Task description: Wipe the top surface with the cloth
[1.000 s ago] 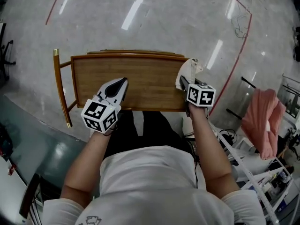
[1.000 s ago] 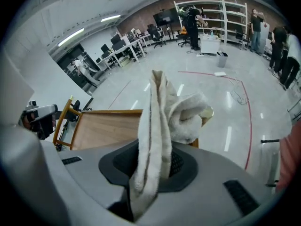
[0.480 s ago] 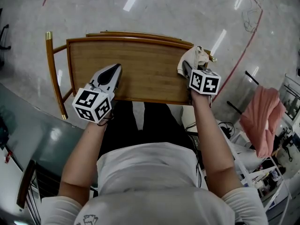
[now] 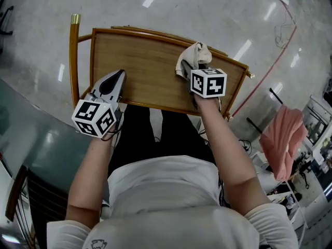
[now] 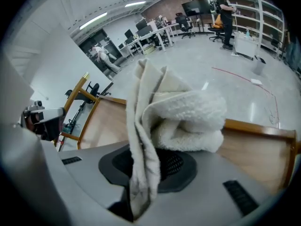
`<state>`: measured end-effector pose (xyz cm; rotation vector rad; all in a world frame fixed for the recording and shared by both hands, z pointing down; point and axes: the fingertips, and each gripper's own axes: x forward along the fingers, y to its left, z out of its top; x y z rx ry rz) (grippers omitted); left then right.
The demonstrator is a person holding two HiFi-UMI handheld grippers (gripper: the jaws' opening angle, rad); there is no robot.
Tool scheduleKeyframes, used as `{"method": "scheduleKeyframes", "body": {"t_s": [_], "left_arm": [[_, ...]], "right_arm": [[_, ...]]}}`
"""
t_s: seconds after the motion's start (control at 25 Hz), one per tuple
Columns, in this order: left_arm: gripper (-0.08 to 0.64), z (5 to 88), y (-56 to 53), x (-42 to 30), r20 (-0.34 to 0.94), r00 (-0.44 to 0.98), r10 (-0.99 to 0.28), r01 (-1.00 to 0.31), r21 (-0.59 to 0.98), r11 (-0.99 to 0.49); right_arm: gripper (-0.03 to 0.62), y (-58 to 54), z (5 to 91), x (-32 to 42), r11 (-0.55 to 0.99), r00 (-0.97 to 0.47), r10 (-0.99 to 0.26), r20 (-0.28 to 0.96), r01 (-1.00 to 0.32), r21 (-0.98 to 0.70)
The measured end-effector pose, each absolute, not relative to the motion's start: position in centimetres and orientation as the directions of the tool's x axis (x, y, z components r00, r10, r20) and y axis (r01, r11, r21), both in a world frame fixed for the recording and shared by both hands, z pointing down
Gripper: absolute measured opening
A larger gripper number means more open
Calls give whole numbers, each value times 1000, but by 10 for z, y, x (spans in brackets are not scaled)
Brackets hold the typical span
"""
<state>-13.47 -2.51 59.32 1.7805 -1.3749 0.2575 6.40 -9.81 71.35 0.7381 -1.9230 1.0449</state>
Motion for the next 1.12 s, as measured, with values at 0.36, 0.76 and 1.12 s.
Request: {"method": "scheduleKeyframes", "body": {"t_s": [0.36, 0.76, 1.12], "left_arm": [[6, 566, 1, -224, 582, 349, -735, -850, 526, 13], [6, 552, 18, -289, 566, 385, -729, -829, 559, -4], [6, 552, 31, -311, 557, 412, -721, -820, 571, -28]], "right_arm": [[94, -67, 713, -114, 625, -563, 17, 826, -639, -448], [94, -39, 711, -265, 683, -594, 106, 797, -539, -492], [94, -6, 711, -275, 652, -596, 105, 796, -563, -508]]}}
